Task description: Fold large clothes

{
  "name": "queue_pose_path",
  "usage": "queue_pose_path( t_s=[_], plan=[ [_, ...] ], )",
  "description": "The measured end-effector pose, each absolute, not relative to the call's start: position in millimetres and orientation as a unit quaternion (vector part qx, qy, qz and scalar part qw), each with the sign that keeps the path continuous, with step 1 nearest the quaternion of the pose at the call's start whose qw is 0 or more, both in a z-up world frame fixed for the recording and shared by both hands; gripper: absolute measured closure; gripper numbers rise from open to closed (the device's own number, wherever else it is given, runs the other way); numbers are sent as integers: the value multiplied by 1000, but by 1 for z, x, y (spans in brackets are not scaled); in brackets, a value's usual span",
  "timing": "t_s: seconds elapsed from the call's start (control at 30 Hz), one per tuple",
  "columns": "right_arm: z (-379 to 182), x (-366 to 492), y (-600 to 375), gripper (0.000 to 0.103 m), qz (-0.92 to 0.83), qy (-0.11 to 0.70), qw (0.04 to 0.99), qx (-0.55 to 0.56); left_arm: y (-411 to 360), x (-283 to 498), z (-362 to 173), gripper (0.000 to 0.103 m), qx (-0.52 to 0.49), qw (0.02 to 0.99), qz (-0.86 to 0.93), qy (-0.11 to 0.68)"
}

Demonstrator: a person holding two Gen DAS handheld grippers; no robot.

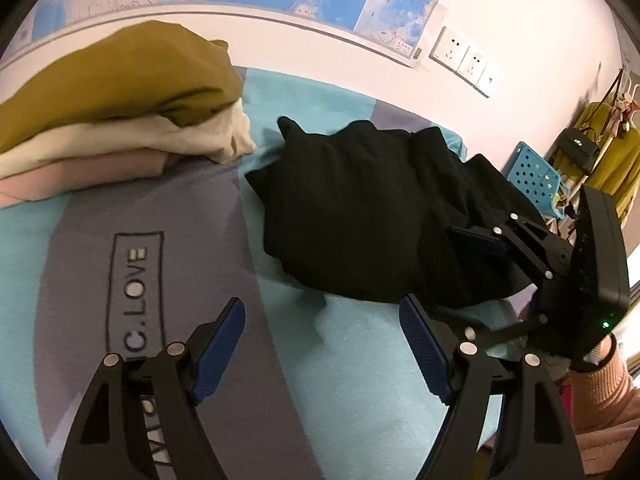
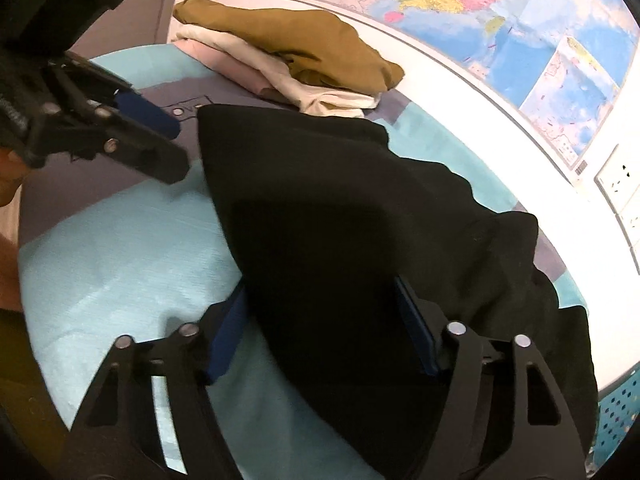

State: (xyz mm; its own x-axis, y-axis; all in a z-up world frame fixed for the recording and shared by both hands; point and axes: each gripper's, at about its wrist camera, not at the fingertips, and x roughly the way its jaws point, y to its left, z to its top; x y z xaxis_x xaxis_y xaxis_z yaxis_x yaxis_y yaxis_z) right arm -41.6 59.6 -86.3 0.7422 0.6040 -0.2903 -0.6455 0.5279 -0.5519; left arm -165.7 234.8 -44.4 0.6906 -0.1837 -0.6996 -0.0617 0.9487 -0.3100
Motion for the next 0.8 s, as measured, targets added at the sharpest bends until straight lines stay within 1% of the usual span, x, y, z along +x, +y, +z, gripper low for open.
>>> queue_pose_path(
  t_s=[0.03, 0.1, 0.23, 0.3, 0.33, 0.37, 0.4, 0.47, 0.53, 0.6, 0.7, 0.77, 0.8],
  plan=[
    [-85, -40, 58, 42, 361, 34, 874, -323, 233, -165, -45, 26, -157, 905, -39, 393],
    [-80, -38, 55, 54, 368, 34, 876, -311, 229, -164, -45, 26, -156, 905, -45, 393],
    [-69, -35, 45, 60, 392, 49, 878, -269, 222, -161, -45, 26, -163, 901, -72, 396],
    [-63, -30, 39, 70, 412, 62, 878, -235, 218, -157, -48, 26, -182, 893, -93, 401],
    [-61, -30, 37, 72, 419, 66, 878, -225, 217, -153, -49, 26, -191, 889, -106, 403],
    [-58, -29, 33, 77, 425, 66, 879, -208, 216, -151, -50, 26, -202, 885, -117, 403],
    [-54, -27, 28, 79, 437, 71, 878, -182, 216, -148, -50, 26, -215, 880, -129, 403],
    [-48, -20, 23, 79, 449, 85, 876, -153, 215, -140, -52, 25, -237, 871, -145, 406],
    [-47, -17, 21, 76, 450, 91, 877, -143, 214, -134, -53, 25, -253, 867, -149, 402],
    [-49, -20, 20, 63, 449, 93, 877, -146, 214, -129, -54, 25, -263, 864, -151, 402],
    [-53, -24, 10, 59, 459, 99, 872, -136, 217, -122, -59, 23, -292, 854, -152, 404],
    [-56, -24, -6, 56, 468, 110, 870, -109, 218, -121, -61, 20, -302, 851, -155, 401],
    [-57, -23, -13, 56, 470, 112, 870, -97, 216, -120, -62, 20, -302, 850, -156, 402]
  ],
)
